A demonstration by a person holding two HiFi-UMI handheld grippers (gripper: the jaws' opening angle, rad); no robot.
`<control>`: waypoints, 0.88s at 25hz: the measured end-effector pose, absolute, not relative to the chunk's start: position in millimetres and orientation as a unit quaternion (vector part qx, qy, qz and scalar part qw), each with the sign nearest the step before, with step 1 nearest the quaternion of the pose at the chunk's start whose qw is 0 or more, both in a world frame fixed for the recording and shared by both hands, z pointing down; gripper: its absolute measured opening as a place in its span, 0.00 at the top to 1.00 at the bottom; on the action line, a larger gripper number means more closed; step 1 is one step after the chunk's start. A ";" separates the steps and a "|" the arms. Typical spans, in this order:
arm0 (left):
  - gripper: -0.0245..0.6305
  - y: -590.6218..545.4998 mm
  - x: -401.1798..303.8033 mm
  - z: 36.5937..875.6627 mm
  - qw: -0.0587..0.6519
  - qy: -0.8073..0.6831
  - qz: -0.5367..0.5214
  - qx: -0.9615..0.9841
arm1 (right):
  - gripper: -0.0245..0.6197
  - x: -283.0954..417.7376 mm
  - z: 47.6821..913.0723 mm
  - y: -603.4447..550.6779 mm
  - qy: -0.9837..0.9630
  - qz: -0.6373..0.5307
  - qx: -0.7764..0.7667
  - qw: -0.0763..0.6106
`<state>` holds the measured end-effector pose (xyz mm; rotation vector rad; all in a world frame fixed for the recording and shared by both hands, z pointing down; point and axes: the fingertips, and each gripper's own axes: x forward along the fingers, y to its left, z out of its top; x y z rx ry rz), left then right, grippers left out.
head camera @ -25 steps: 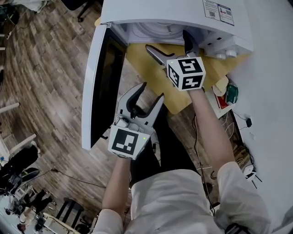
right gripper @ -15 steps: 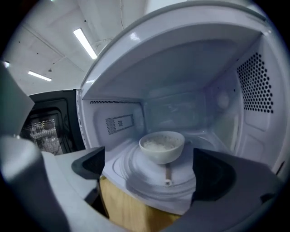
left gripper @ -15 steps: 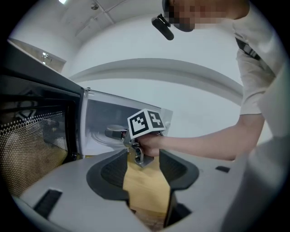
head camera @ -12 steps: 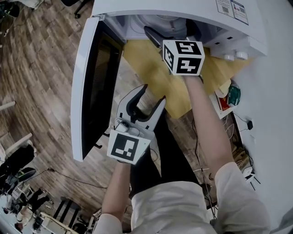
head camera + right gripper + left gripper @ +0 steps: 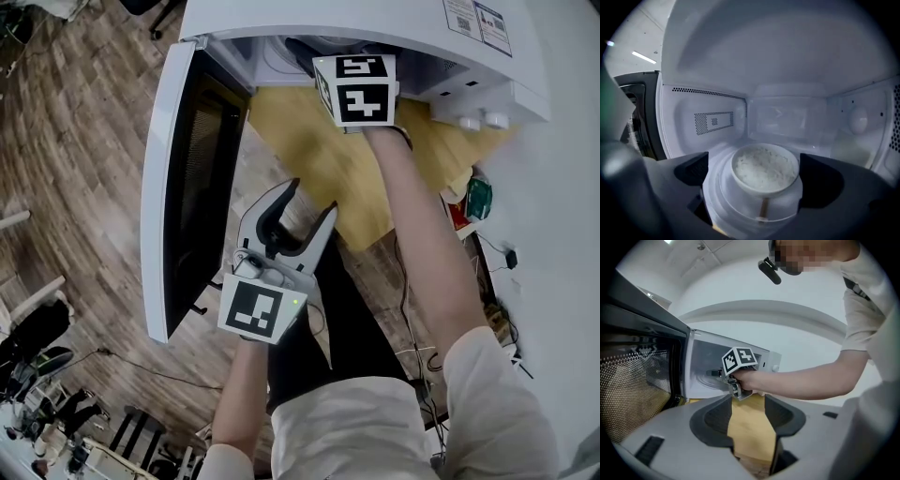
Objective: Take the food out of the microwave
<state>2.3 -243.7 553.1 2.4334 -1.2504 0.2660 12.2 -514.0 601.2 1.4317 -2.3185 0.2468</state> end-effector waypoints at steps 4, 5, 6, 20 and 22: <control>0.66 -246.3 2.3 553.4 0.197 -0.446 0.096 0.868 | 0.07 10.1 603.9 -525.2 -0.827 0.092 0.515 0.208; 0.66 -247.2 2.1 553.1 0.197 -0.447 0.096 0.867 | 0.07 10.4 605.0 -527.6 -0.826 0.094 0.516 0.208; 0.66 -248.1 1.7 552.8 0.197 -0.448 0.096 0.867 | 0.07 11.0 605.6 -529.6 -0.825 0.094 0.517 0.209; 0.66 -252.4 5.0 551.8 0.197 -0.451 0.097 0.865 | 0.08 19.1 615.8 -535.6 -0.813 0.077 0.518 0.254; 0.66 -252.2 4.7 552.6 0.199 -0.453 0.097 0.864 | 0.08 16.9 620.3 -533.9 -0.816 0.072 0.513 0.258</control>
